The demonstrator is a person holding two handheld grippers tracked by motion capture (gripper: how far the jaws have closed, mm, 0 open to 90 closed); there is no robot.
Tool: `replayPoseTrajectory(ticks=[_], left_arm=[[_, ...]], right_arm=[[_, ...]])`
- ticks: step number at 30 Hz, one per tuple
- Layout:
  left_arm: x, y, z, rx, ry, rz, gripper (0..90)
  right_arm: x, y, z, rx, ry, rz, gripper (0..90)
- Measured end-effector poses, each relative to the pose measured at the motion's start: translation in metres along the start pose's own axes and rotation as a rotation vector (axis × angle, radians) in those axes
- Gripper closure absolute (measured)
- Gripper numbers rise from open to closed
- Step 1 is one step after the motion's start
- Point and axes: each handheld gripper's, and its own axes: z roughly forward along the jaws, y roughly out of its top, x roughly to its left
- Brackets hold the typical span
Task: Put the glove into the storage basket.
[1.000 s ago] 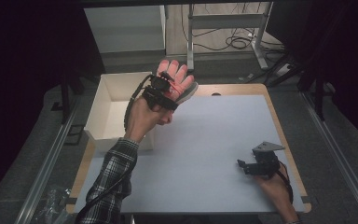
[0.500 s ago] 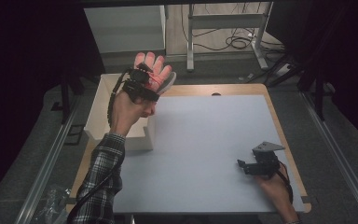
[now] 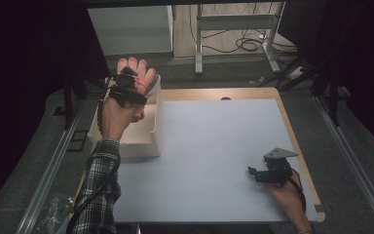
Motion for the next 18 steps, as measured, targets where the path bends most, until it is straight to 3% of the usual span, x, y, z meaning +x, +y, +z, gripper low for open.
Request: replayPoseTrajectory(ticks=[5, 18], left_arm=[[0.011, -0.006, 0.017, 0.011, 0.011, -0.038, 37.2], [0.02, -0.02, 0.068, 0.062, -0.001, -0.09, 36.6]], right_arm=[[0.0, 0.0, 0.0, 0.0, -0.001, 0.0, 19.8], [0.0, 0.0, 0.0, 0.0, -0.001, 0.0, 19.8]])
